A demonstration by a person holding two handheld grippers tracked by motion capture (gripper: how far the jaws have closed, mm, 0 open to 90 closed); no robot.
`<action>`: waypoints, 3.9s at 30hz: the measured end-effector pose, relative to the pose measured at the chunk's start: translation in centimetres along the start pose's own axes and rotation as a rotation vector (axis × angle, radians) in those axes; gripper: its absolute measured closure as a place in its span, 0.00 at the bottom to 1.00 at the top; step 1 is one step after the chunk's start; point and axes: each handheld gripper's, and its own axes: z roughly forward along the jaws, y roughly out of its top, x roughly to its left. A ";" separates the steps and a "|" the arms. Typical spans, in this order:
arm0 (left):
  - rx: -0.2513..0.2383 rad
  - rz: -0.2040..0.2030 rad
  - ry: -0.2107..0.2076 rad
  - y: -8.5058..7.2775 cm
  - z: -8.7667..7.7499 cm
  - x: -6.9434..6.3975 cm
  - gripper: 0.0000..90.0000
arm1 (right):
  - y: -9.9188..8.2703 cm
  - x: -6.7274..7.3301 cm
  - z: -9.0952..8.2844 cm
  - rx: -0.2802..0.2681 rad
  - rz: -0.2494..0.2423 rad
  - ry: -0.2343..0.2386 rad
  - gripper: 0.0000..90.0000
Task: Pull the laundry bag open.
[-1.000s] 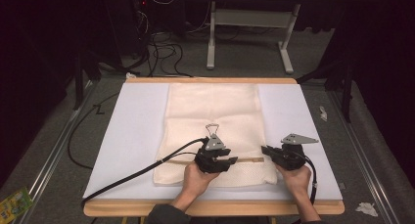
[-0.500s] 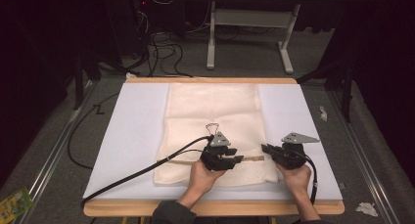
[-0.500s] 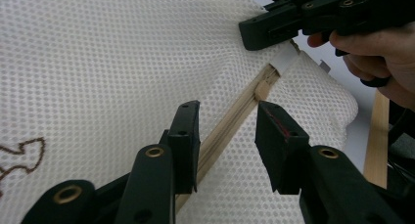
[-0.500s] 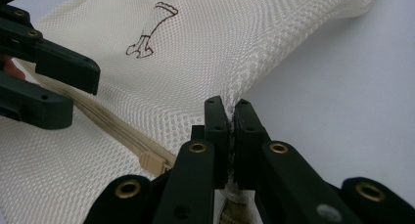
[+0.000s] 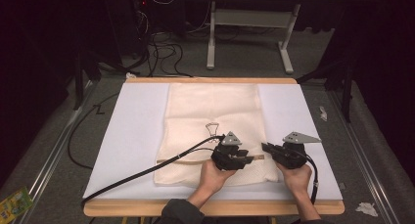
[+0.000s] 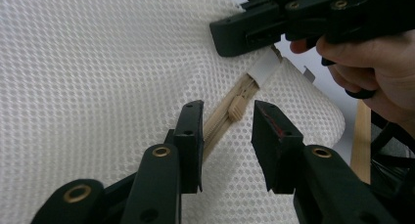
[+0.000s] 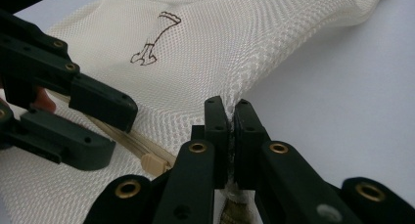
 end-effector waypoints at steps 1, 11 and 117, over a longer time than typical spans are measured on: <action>0.001 -0.002 0.003 -0.1 0.1 -0.1 0.71 | 0.0 0.0 -0.1 -0.006 0.002 0.004 0.98; 0.023 -0.021 0.000 -0.9 1.5 -0.3 0.68 | 0.3 0.5 -0.1 -0.020 -0.010 0.016 0.98; 0.057 0.020 0.020 -1.6 -0.9 0.3 0.97 | -0.7 -0.4 0.5 0.025 0.016 0.039 0.98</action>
